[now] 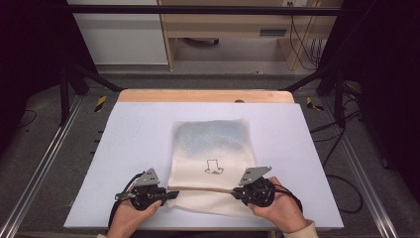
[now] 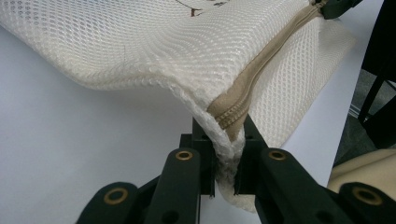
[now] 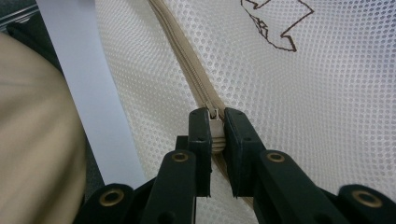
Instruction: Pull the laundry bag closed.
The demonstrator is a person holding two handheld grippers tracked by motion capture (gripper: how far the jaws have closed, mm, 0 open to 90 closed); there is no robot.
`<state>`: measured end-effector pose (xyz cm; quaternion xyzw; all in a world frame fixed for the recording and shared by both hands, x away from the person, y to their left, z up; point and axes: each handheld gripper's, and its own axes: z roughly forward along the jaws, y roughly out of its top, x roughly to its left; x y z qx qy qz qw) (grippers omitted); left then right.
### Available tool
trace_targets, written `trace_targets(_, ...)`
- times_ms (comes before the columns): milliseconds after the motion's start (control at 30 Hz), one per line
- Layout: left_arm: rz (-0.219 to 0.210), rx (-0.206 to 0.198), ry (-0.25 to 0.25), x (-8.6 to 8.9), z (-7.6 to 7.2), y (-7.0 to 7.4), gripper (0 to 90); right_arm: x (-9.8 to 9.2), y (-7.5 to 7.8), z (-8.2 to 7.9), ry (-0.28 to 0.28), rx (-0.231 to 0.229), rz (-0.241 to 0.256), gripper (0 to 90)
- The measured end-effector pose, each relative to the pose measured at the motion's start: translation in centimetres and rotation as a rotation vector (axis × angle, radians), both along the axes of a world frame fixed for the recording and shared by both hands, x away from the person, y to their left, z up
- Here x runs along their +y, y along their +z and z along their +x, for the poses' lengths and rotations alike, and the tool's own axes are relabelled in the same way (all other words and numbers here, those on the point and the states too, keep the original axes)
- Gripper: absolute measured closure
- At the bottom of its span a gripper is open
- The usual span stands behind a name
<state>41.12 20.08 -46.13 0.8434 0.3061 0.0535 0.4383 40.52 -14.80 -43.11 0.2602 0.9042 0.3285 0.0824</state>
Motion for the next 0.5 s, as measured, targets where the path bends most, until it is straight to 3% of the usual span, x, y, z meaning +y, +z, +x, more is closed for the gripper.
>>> trace_targets(500, 0.0, -0.002, 0.005, 0.21, 0.08, 0.07, 81.8, -0.54, -0.07, -0.11, -0.007, -0.008, 0.003, 81.9)
